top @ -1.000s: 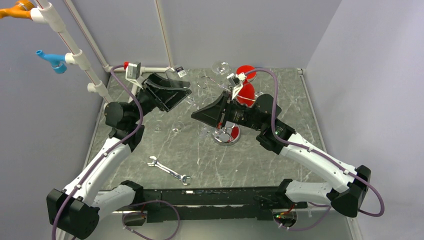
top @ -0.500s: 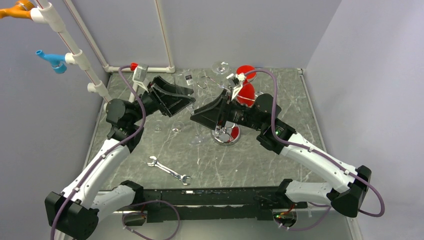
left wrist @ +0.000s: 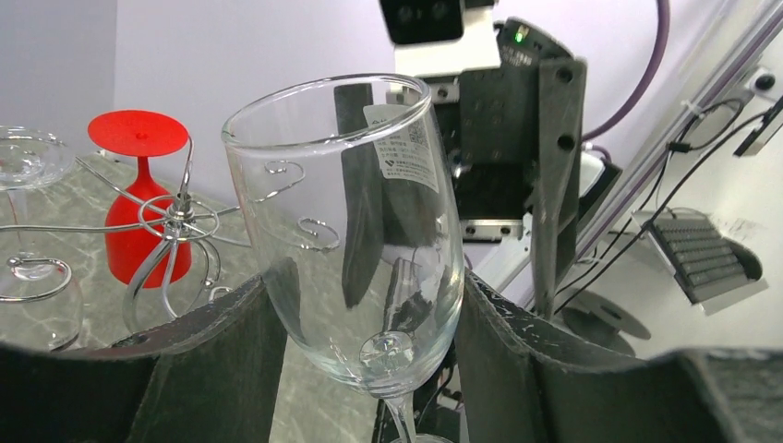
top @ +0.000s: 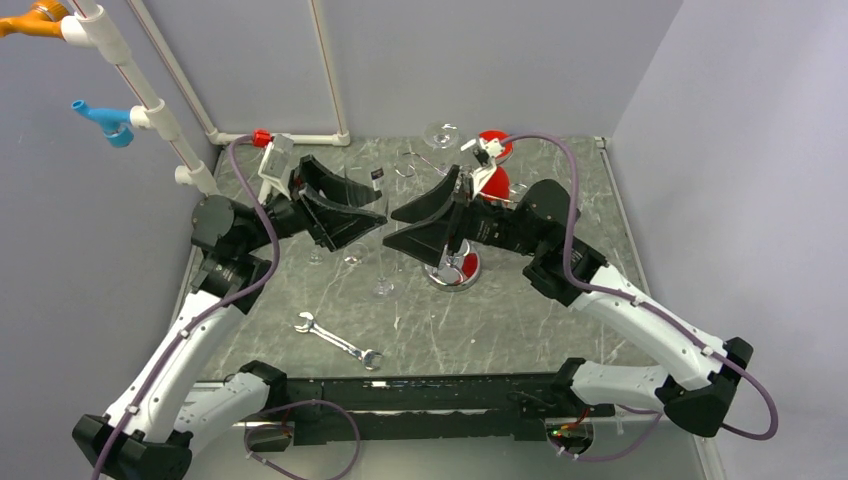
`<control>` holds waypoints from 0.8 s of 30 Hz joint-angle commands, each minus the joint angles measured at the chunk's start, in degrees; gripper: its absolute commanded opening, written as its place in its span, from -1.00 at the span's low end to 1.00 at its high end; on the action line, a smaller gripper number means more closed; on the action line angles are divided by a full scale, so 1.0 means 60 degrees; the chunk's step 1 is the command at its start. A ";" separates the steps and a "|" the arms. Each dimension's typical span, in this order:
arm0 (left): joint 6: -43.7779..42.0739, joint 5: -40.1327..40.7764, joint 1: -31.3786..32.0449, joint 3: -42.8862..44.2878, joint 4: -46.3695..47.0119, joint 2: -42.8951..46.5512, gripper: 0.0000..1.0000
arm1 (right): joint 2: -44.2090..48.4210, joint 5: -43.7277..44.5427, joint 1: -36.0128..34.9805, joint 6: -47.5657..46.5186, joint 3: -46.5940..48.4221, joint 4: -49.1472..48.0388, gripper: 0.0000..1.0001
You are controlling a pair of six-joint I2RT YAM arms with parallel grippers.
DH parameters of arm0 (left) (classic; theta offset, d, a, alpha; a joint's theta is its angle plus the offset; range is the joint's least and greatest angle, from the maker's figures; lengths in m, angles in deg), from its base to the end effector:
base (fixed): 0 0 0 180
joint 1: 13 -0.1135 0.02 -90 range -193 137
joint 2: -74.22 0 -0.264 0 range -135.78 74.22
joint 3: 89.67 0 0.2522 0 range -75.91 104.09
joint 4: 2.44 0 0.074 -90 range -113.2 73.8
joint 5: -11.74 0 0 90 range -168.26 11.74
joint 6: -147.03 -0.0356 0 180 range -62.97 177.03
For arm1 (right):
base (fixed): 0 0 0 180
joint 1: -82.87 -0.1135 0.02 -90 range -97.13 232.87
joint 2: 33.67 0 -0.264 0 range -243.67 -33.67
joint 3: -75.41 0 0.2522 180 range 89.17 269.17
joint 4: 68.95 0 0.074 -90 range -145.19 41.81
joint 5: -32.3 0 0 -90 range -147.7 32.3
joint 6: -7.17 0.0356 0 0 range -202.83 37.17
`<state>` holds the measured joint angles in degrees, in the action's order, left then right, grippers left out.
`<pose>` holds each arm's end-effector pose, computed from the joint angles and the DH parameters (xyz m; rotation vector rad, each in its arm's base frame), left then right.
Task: Take the wine glass off the wine glass rack
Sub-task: Place the wine glass at the center of the board.
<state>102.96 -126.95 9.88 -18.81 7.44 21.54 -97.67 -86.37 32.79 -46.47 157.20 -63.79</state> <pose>0.1606 -0.0968 0.4480 0.6046 1.2681 -1.4749 0.1455 0.2005 0.4508 -0.6547 1.4327 1.5628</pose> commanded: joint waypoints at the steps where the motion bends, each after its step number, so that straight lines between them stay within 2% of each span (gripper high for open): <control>1: -0.1025 -0.0630 0.0040 0.0520 -0.0320 0.0243 -1.00 | 0.0291 0.0103 -0.0047 -0.0684 0.0959 0.0233 0.65; 5: -0.1291 -0.1173 0.0062 0.0691 -0.0446 0.0174 -1.00 | 0.0146 0.0289 -0.0056 -0.0945 0.1485 0.0567 0.74; 15: -0.2770 -0.1748 0.0157 0.1493 -0.1874 0.0255 -1.00 | -0.0622 0.0490 -0.0048 -0.1324 0.2632 0.1393 0.75; 24: -0.3128 -0.1641 0.0172 0.1725 -0.2295 0.0122 -1.00 | -0.0883 0.0690 -0.0097 -0.1618 0.3000 0.1573 0.75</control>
<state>86.24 -136.94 10.71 -10.87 -6.75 22.02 -103.01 -83.53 32.76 -53.97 171.82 -54.54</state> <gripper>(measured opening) 0.632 0.871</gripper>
